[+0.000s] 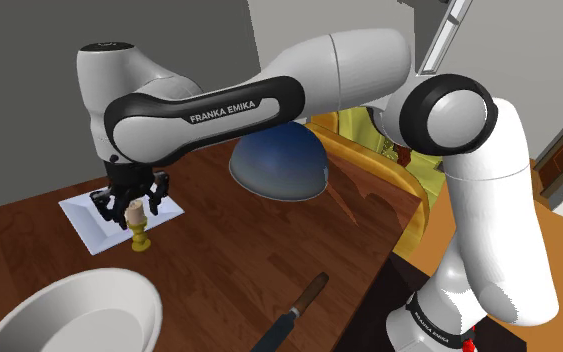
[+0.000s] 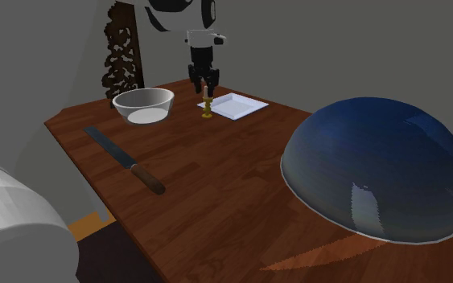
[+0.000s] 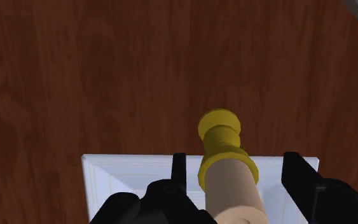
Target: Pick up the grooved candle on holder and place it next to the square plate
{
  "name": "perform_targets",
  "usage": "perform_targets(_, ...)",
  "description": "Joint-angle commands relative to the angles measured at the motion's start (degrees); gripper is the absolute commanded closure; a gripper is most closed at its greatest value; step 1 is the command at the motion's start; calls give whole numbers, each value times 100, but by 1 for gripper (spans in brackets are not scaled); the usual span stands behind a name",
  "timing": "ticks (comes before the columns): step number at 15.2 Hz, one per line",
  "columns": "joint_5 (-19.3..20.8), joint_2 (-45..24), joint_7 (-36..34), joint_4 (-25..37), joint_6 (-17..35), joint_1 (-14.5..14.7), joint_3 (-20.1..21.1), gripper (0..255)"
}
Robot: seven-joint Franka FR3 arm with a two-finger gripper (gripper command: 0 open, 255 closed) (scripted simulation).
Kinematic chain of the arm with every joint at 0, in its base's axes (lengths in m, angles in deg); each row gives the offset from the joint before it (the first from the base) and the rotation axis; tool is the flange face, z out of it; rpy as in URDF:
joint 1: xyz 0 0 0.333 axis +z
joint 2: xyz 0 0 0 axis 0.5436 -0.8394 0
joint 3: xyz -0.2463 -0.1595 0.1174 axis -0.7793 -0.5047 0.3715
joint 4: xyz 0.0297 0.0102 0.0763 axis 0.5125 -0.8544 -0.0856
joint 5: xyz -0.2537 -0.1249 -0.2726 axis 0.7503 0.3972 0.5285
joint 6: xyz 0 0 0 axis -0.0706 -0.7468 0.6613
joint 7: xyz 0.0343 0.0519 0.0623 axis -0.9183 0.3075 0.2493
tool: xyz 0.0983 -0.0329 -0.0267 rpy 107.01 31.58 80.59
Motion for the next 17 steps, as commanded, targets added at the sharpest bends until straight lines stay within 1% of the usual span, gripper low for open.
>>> perform_targets(1, 0, 0, 0, 0, 0, 0, 0, 0)
perform_targets(5, 0, 0, 0, 0, 0, 0, 0, 0)
perform_targets(9, -89, 170, 71, 469, -622, 32, 54, 0)
perform_targets(17, -89, 170, 71, 469, -622, 32, 54, 0)
